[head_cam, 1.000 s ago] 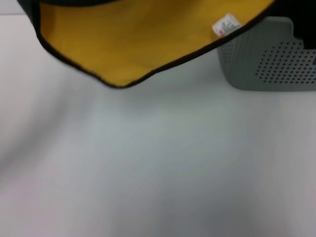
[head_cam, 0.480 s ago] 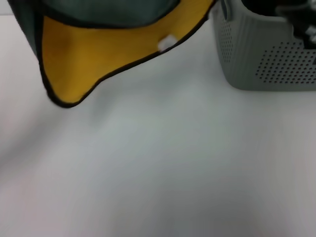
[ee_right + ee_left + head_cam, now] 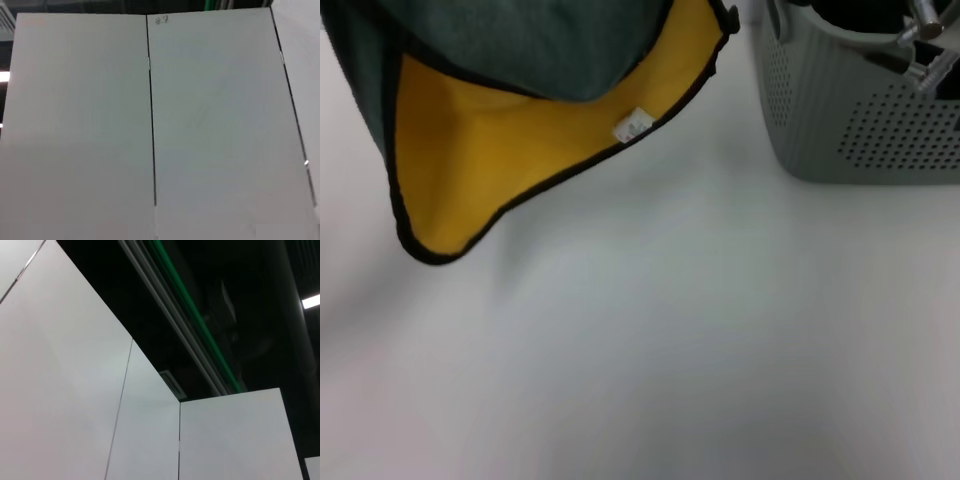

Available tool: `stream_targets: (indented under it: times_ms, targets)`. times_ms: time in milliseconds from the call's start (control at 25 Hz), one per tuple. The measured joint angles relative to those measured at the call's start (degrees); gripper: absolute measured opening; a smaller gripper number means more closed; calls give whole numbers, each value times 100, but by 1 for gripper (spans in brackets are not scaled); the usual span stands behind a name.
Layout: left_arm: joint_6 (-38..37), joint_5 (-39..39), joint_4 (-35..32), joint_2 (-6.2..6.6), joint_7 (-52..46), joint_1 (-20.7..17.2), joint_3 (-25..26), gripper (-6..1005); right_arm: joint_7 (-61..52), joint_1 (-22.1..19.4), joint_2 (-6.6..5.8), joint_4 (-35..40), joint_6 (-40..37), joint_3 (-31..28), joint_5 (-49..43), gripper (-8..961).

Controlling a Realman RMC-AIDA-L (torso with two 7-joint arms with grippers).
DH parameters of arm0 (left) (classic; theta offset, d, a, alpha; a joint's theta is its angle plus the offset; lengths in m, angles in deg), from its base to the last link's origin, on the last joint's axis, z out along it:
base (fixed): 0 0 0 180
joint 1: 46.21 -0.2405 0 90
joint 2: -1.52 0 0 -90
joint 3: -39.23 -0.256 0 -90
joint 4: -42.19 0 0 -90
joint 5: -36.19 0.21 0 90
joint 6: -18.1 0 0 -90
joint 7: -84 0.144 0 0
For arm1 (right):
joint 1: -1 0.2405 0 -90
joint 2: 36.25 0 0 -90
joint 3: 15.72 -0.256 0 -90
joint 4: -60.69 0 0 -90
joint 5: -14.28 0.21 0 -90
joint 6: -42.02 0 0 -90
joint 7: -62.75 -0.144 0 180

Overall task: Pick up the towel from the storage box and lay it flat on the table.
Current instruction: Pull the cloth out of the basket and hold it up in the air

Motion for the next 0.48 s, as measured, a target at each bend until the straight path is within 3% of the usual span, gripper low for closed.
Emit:
stream_targets:
  times_ms: [160,480]
  targets:
    - [0,-11,-116,0,-37,-17,-5,7,265,-131,0,158,61,-4,114,77]
    - [-7,-699,-489,47,-619,-148,24,6,306,-144,-14,294,75,357,99,408]
